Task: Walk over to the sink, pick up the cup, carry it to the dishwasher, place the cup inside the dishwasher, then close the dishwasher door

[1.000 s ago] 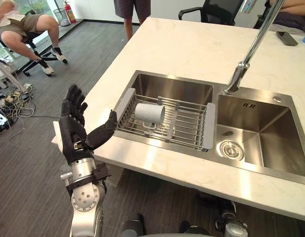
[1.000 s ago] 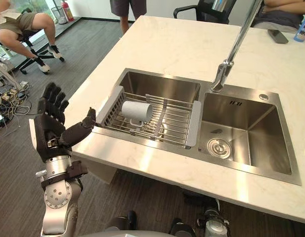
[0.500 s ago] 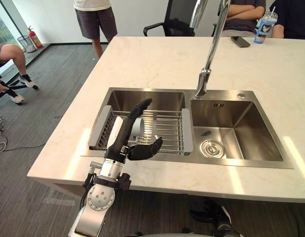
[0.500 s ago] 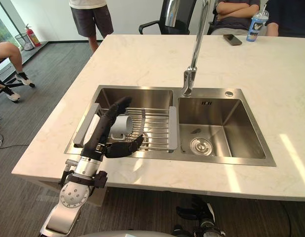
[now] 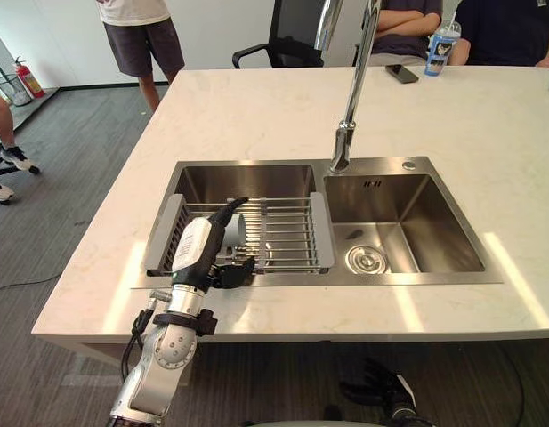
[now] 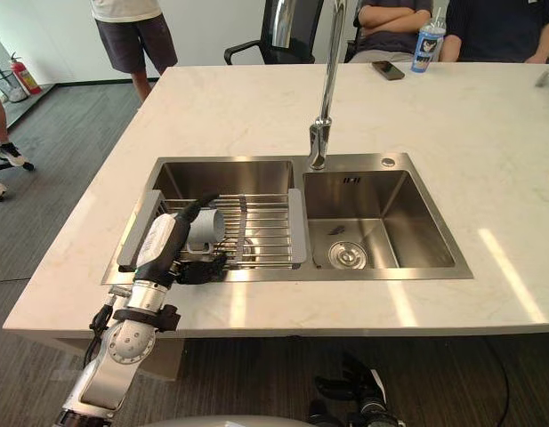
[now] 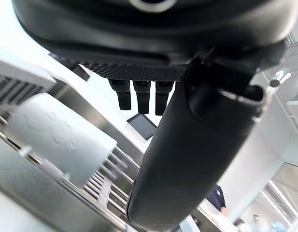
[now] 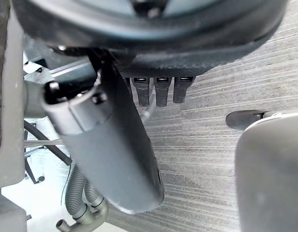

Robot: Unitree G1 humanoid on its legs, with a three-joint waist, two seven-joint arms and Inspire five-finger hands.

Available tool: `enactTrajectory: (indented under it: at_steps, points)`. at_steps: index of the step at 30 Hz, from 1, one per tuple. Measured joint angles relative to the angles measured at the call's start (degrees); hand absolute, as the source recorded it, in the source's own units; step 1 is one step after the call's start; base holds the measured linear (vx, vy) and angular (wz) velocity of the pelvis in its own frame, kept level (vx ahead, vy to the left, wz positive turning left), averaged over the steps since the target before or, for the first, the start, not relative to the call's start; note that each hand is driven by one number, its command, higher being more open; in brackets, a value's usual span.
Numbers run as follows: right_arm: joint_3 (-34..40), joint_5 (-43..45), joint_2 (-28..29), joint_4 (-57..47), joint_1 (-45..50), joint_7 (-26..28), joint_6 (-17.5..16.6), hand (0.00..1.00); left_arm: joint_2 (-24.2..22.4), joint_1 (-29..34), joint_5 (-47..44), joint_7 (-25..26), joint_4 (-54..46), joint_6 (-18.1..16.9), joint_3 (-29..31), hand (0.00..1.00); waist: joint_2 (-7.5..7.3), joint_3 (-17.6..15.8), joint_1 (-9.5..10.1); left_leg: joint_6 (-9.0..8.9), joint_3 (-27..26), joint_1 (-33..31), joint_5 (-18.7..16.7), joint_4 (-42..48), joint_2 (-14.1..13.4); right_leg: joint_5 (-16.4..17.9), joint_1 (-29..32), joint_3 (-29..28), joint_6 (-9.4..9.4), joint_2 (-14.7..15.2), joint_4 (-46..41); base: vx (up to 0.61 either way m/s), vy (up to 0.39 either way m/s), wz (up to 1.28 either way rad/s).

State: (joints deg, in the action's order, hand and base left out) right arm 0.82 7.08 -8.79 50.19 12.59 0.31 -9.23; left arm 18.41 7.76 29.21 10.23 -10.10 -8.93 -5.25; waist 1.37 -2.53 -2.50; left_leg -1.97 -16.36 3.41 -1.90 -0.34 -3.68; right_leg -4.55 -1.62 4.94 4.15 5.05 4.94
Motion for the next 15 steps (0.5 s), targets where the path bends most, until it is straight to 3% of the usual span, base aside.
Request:
enactTrajectory:
  at_steps: [15]
  points:
    - [0.1, 0.0, 0.3, -0.2, 0.5, 0.7, 0.2, 0.9, 1.7, -7.8, 3.9, 0.9, 9.5, 2.3, 2.3, 0.9, -0.51, 0.1, -0.76, 0.17, -0.1, 0.6, 0.7, -2.0, 0.6, -0.1, 0.8, -0.7, 0.21, 0.2, 0.2, -0.02, -0.013, -0.02]
